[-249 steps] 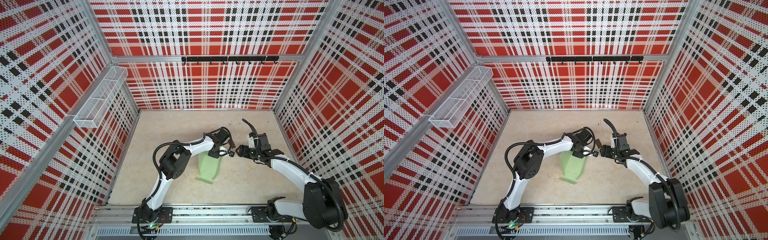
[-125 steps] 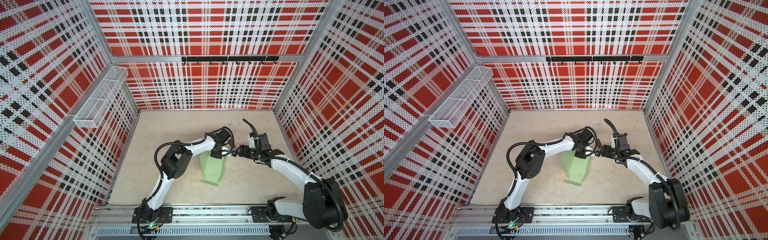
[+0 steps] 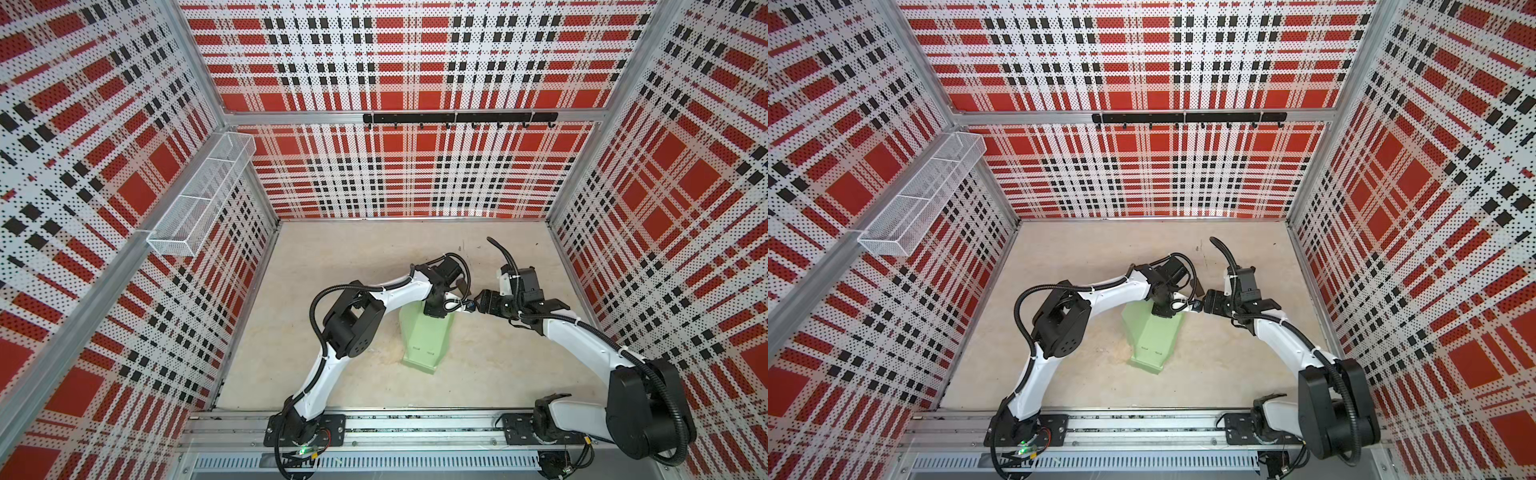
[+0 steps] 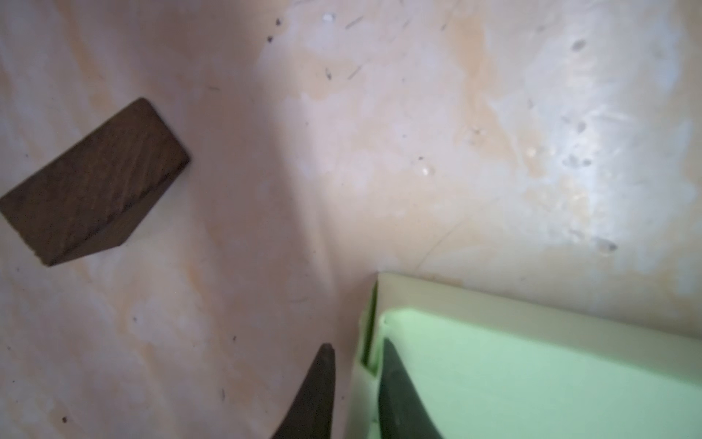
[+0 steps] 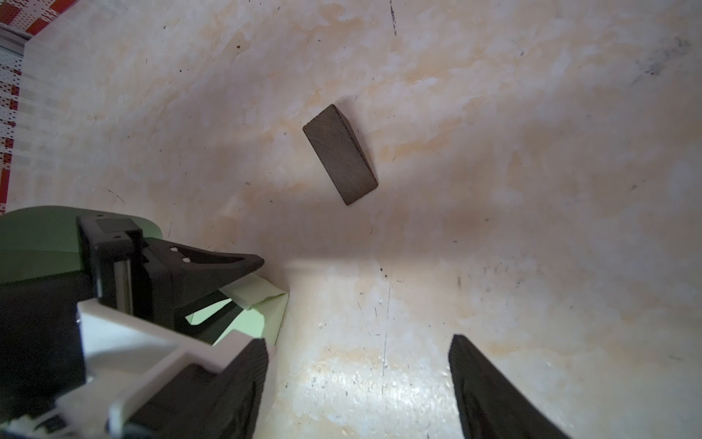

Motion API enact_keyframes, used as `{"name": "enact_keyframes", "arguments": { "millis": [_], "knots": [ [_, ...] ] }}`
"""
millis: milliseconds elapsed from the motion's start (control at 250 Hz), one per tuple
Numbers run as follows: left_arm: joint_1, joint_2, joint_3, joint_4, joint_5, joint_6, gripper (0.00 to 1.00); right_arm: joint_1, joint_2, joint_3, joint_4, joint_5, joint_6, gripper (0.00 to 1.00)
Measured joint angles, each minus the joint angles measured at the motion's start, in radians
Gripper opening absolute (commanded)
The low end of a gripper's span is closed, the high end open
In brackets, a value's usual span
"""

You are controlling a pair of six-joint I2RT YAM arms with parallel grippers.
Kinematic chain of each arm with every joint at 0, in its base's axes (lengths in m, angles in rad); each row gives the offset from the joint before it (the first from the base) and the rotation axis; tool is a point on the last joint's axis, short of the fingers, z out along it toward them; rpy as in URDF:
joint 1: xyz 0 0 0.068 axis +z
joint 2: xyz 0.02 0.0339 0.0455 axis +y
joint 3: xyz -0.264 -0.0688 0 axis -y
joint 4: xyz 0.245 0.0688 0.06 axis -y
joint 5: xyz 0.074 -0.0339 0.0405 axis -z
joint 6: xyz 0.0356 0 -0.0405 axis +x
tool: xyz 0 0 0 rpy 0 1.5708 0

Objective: Fold the paper box

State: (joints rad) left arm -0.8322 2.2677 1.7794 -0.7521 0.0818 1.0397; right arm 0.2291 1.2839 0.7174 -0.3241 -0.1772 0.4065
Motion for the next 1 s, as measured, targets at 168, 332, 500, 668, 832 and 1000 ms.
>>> {"name": "enact_keyframes", "arguments": {
  "millis": [168,332,500,668,832,1000],
  "knots": [
    [0.0,0.007,0.011,-0.009,0.038,-0.026,0.28,-0.004,-0.002,-0.007,0.004,0.003,0.0,0.78],
    [0.0,0.011,0.013,-0.008,0.062,-0.05,0.24,-0.007,-0.002,-0.015,0.008,0.003,0.0,0.78],
    [0.0,0.011,0.013,-0.003,0.066,-0.06,0.3,-0.011,-0.002,-0.016,0.008,0.002,0.0,0.78],
    [0.0,0.011,0.021,-0.013,0.069,-0.063,0.38,-0.016,-0.002,-0.016,0.009,-0.006,0.0,0.79],
    [-0.005,0.011,0.029,-0.042,0.08,-0.061,0.53,-0.019,-0.002,-0.016,0.01,-0.011,0.001,0.79],
    [-0.013,0.005,0.031,-0.073,0.087,-0.063,0.55,-0.024,-0.002,-0.016,0.01,-0.016,0.001,0.8]
  ]
}}
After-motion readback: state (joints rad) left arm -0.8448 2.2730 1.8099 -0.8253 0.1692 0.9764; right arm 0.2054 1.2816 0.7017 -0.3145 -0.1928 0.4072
